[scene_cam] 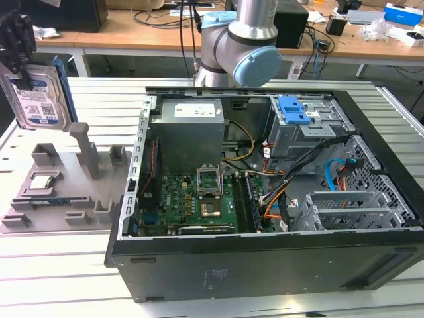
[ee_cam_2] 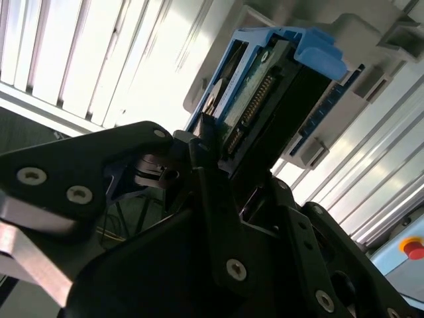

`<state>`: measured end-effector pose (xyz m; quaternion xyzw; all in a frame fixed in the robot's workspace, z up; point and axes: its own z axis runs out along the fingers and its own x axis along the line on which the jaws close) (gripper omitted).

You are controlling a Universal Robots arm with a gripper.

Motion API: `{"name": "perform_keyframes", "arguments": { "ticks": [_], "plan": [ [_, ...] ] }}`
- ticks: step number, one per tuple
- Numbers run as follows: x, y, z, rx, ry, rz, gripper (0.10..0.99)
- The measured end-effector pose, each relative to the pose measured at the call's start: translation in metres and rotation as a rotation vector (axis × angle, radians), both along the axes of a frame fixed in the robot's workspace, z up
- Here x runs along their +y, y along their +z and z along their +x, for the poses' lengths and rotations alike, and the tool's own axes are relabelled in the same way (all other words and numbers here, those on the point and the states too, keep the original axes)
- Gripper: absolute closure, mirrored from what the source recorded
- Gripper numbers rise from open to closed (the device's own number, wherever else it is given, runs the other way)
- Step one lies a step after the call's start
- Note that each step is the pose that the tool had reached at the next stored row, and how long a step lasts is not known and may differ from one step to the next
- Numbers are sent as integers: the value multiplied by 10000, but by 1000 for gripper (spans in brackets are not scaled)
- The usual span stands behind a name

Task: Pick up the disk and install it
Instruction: 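Pick up the disk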

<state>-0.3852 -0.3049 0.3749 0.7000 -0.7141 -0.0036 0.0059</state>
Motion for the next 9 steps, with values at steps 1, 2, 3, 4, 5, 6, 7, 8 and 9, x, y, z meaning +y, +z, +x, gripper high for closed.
{"name": "perform_keyframes", "arguments": {
  "ticks": [1, 2, 3, 4, 5, 6, 7, 8, 9],
  "plan": [
    [0, 12, 0, 0, 0, 0, 725],
    [0, 27, 0, 0, 0, 1, 725],
    [0, 40, 0, 1, 0, 0, 725],
    [0, 54, 0, 1, -1, 0, 725],
    [0, 65, 0, 2, -1, 0, 725],
    [0, 82, 0, 1, -1, 0, 725],
    [0, 92, 0, 0, -1, 1, 725],
    [0, 101, 0, 0, -1, 0, 725],
    [0, 114, 0, 1, -2, 0, 725]
  ]
}}
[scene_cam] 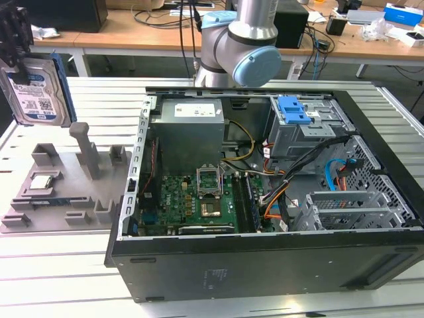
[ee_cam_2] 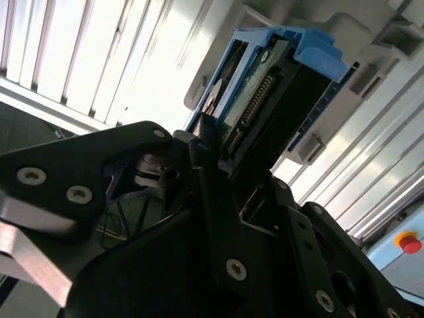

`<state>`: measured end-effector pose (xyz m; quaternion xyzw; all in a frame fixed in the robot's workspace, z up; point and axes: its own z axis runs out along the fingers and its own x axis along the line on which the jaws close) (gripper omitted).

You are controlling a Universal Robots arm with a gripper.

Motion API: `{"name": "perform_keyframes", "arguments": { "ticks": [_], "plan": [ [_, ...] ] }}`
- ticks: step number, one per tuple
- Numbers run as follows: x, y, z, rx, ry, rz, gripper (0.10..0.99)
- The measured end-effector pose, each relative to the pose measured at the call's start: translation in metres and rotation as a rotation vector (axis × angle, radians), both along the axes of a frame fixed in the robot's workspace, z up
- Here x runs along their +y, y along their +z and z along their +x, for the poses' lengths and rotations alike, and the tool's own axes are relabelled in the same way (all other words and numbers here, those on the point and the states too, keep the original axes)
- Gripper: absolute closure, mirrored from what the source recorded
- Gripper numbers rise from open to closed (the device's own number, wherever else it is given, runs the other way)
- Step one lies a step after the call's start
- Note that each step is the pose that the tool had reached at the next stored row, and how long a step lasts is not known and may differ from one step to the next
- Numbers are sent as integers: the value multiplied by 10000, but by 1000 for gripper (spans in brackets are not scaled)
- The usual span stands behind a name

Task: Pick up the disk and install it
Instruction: 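Pick up the disk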

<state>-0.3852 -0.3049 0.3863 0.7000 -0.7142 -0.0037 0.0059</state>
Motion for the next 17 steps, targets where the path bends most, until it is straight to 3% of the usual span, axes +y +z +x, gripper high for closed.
{"name": "perform_keyframes", "arguments": {
  "ticks": [17],
  "plan": [
    [0, 156, 1, 0, -5, 0, 725]
  ]
}}
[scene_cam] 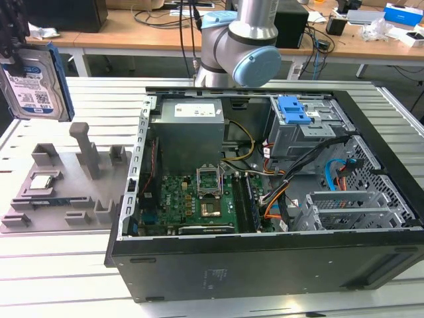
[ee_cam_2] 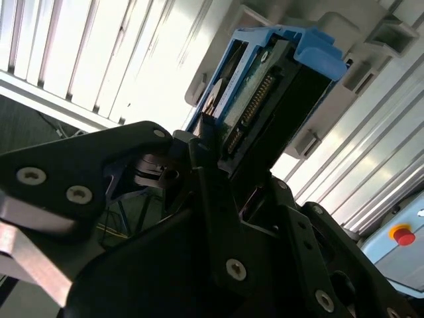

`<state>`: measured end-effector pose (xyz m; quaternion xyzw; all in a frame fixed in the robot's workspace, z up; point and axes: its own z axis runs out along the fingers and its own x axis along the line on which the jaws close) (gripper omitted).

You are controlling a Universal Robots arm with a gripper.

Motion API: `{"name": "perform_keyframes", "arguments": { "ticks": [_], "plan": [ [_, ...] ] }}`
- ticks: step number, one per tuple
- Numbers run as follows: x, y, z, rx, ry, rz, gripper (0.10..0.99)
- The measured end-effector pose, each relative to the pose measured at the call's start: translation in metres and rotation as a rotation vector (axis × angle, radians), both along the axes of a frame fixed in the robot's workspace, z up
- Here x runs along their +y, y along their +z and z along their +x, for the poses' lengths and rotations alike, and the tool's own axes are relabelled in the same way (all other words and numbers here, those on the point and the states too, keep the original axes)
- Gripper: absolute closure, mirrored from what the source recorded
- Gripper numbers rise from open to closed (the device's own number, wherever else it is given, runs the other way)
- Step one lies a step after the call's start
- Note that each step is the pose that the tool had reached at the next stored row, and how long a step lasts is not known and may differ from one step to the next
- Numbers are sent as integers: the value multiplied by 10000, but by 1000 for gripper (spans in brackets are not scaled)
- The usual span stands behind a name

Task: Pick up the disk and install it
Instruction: 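Pick up the disk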

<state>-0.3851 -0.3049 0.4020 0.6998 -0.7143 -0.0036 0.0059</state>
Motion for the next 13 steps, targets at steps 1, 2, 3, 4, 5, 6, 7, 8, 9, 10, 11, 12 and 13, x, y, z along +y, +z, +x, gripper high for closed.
{"name": "perform_keyframes", "arguments": {
  "ticks": [1, 2, 3, 4, 5, 6, 7, 8, 9, 10, 11, 12, 13],
  "plan": [
    [0, 9, 0, 1, 0, 0, 725],
    [0, 21, 0, 1, 0, 0, 725],
    [0, 36, 0, 0, -1, 0, 725],
    [0, 46, 0, 0, -1, 0, 725],
    [0, 66, 1, -1, -2, 0, 725],
    [0, 78, 1, 0, -2, 0, 725],
    [0, 96, 0, 0, -2, 0, 725],
    [0, 110, 0, 0, -3, 0, 725],
    [0, 121, 1, 0, -3, 0, 725],
    [0, 138, 0, 0, -4, 0, 725],
    [0, 146, 0, -1, -4, 0, 725],
    [0, 158, 1, 0, -4, 0, 725],
    [0, 174, 1, 0, -5, 0, 725]
  ]
}}
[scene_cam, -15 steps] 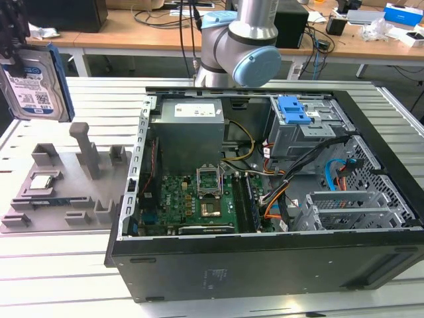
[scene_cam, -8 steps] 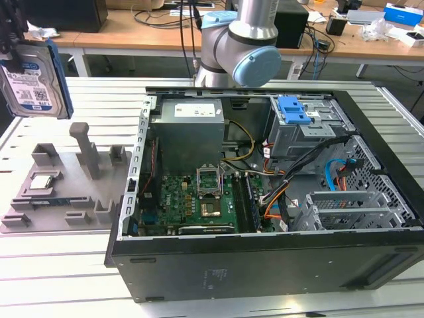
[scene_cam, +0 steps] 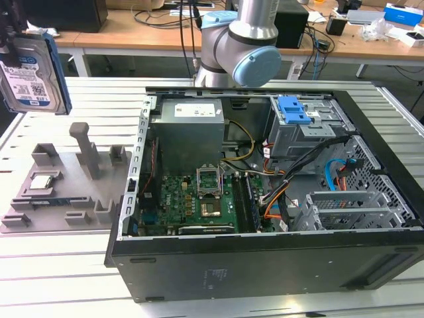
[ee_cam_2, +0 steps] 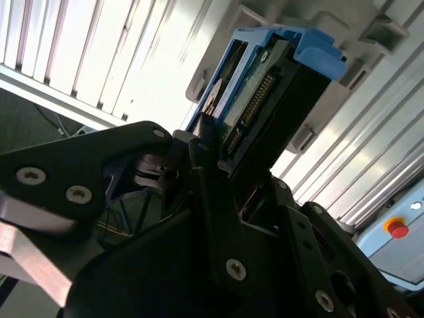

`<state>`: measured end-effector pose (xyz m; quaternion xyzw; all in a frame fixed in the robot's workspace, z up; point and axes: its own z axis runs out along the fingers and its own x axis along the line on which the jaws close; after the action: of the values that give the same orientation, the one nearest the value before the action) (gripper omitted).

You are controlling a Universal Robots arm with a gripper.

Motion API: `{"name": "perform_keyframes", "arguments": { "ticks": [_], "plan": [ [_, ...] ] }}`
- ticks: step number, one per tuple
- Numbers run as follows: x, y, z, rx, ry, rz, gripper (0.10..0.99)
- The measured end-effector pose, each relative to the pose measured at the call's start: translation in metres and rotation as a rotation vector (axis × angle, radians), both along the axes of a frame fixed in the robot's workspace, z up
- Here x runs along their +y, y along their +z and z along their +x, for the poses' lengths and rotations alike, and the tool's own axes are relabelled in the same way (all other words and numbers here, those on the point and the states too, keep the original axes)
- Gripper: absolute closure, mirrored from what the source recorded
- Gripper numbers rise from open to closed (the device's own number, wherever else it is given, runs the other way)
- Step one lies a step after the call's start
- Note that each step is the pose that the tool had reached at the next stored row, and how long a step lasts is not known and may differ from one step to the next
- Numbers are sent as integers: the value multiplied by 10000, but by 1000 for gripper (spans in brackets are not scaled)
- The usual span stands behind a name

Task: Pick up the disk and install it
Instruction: 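Pick up the disk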

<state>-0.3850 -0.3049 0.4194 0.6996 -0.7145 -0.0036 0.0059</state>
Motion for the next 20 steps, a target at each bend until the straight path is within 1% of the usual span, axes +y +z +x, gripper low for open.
{"name": "perform_keyframes", "arguments": {
  "ticks": [3, 10, 15, 17, 18, 20],
  "plan": [
    [0, 46, 0, -1, -1, 0, 725],
    [0, 123, 0, 0, -3, 0, 725],
    [0, 222, 1, 0, -6, 0, 725],
    [0, 244, 1, 0, -7, 0, 725],
    [0, 266, 1, 0, -7, 1, 725],
    [0, 279, 1, -1, -7, 1, 725]
  ]
}}
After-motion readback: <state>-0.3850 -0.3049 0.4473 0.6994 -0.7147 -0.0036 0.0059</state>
